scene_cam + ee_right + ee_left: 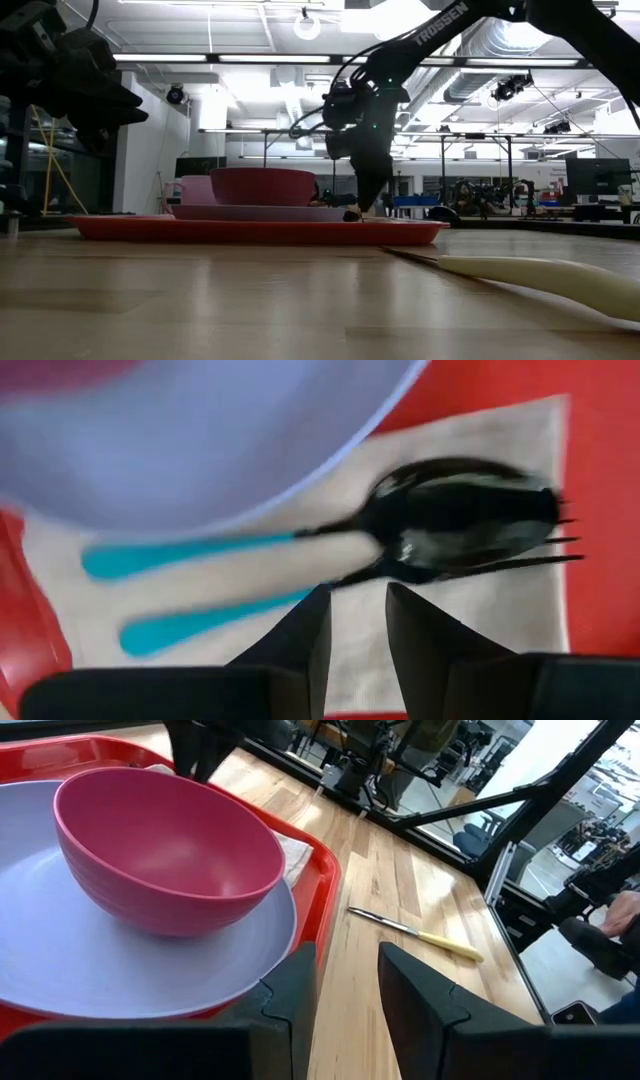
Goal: Set up tray
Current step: Put the blue spoon on the white table napkin to the left of the blue fork
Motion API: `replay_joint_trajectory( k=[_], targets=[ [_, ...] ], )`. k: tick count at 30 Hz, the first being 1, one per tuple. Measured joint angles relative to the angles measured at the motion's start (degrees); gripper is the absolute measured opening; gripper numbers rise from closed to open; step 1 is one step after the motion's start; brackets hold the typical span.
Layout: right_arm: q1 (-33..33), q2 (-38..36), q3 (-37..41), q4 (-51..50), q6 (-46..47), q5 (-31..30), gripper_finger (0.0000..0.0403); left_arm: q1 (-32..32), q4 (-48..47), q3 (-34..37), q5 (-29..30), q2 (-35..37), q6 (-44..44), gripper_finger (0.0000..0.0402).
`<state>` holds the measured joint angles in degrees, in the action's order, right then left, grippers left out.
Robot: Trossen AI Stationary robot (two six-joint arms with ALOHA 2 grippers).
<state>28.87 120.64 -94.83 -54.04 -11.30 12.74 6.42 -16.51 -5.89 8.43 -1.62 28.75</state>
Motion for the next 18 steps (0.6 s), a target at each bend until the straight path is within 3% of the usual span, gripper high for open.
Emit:
replay_joint_trajectory(
  k=[9, 18],
  targets=[
    [2.0, 0.0, 0.0, 5.0, 7.8, -2.7, 0.0078, 0.0, -0.2, 0.0, -0.1, 0.0, 0.0, 0.014],
    [4.7, 0.0, 0.0, 11.4, 15.9, 1.2, 0.0078, 0.0, -0.3, 0.0, 0.0, 0.0, -1.6, 0.014]
  ],
)
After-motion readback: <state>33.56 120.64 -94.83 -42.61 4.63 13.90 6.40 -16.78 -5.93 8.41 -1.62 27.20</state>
